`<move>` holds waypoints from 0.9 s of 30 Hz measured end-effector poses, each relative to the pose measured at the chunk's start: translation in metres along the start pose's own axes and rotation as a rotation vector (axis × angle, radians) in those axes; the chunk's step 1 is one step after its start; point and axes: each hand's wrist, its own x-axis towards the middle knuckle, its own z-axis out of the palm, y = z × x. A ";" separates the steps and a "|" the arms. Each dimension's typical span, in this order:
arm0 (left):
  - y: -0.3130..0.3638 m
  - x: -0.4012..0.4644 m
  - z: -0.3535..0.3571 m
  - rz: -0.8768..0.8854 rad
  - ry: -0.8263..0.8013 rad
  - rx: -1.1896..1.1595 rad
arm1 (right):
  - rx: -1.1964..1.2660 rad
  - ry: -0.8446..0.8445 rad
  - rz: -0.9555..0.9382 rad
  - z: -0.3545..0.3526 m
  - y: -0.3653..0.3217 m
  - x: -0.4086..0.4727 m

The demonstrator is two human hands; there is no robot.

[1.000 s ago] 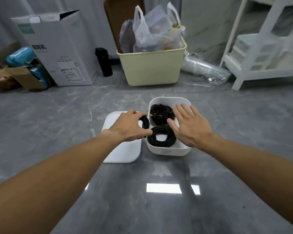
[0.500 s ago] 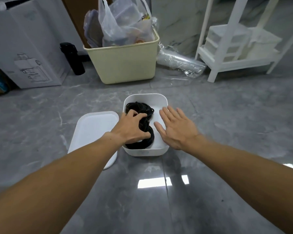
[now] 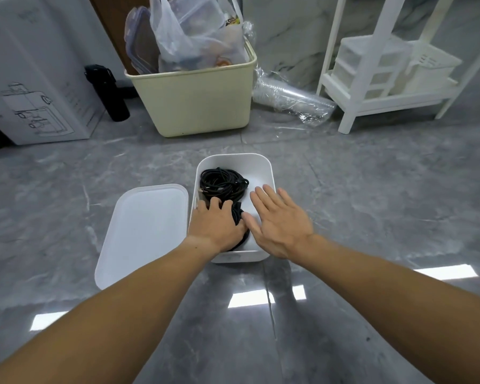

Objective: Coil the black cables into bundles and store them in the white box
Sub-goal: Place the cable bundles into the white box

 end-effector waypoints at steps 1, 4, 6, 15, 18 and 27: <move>0.002 -0.001 0.002 -0.006 0.022 0.013 | 0.001 -0.001 -0.002 0.001 -0.001 0.000; 0.009 -0.005 0.010 -0.043 0.079 0.017 | 0.008 -0.014 -0.004 0.003 -0.001 0.000; 0.011 -0.007 0.014 -0.059 0.074 0.000 | 0.006 -0.024 -0.006 0.004 -0.001 0.000; 0.002 -0.008 0.013 -0.031 0.093 -0.077 | 0.034 -0.009 0.012 -0.003 0.000 0.000; -0.006 -0.024 0.014 -0.001 0.129 -0.137 | 0.030 -0.011 0.014 -0.005 0.000 -0.001; -0.046 -0.040 -0.014 0.203 0.116 -0.103 | 0.076 -0.176 -0.091 -0.016 -0.015 -0.001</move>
